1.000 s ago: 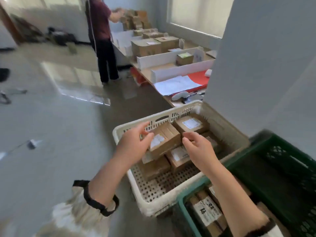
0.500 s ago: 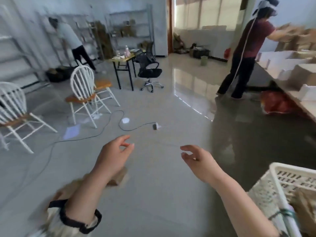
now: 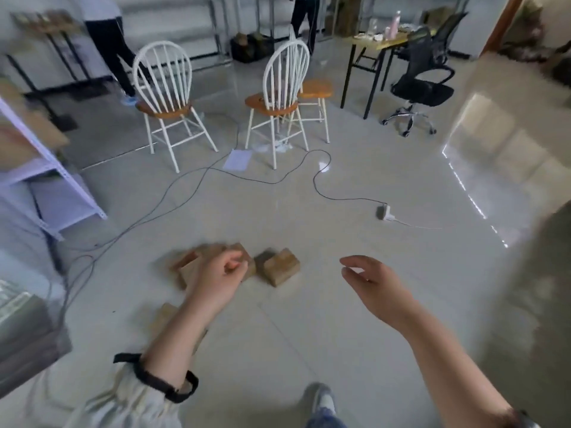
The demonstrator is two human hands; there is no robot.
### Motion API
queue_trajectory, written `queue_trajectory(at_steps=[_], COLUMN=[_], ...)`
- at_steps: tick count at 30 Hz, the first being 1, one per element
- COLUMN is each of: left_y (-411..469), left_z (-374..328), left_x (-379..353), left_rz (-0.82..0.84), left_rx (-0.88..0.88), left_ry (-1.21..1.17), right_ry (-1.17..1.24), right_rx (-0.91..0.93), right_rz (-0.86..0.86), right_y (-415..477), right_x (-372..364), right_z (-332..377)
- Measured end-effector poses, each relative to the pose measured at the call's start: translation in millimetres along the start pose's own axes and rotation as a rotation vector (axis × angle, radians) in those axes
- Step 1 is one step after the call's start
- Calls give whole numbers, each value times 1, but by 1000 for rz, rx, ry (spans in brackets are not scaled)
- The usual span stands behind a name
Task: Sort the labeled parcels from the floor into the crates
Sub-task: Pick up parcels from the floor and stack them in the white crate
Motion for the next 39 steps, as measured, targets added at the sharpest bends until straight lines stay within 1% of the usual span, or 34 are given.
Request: queue_trajectory(at_steps=[4, 9, 13, 15, 17, 19, 21, 24, 27, 30, 34, 37, 38, 39], left_y=[59, 140, 203, 237, 271, 305, 336, 377, 420, 466, 521, 561, 574, 585], left_z=[-3, 10, 31, 49, 73, 103, 135, 195, 265, 342, 448, 511, 527, 541], left_x=[-29, -72, -122, -141, -156, -172, -190, -230, -283, -343, -418, -462, -471, -478], left_rz=[27, 11, 146, 199, 236, 257, 273, 292, 308, 310, 326, 401, 421, 431], left_rx=[87, 188, 275, 317, 356, 383, 405, 467, 509, 500, 465, 441, 453, 481], left_ry=[-49, -89, -24, -3, 33, 67, 89, 91, 90, 121, 208, 373, 376, 348], right_ry=[-30, -89, -127, -141, -127, -85, -27, -4, -23, -82, -184, -353, -438, -489], right_rx=[3, -14, -88, -128, -168, -207, -283, -394, -390, -366, -330, -287, -258, -244], right_rz=[125, 260, 358, 366, 337, 300, 284, 285, 299, 293, 331, 470, 504, 503], right_y=[80, 186, 256, 294, 330, 368, 404, 458, 514, 565, 627, 669, 684, 699], right_x=[-3, -25, -62, -80, -98, -119, -144, -193, -251, -314, -413, -479, -495, -505], right_z=[-4, -10, -23, -34, -46, -62, -85, -133, -192, -263, -358, -414, -428, -440])
Point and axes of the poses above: each hand's wrist, its own y-axis towards the middle knuckle, its own x-axis out of the back of the hand, z = x × y, the point moved 6 cm from there along y, towards the middle knuckle, and after that the axes turned 2 degrees about -y, right-handed, at the moved point
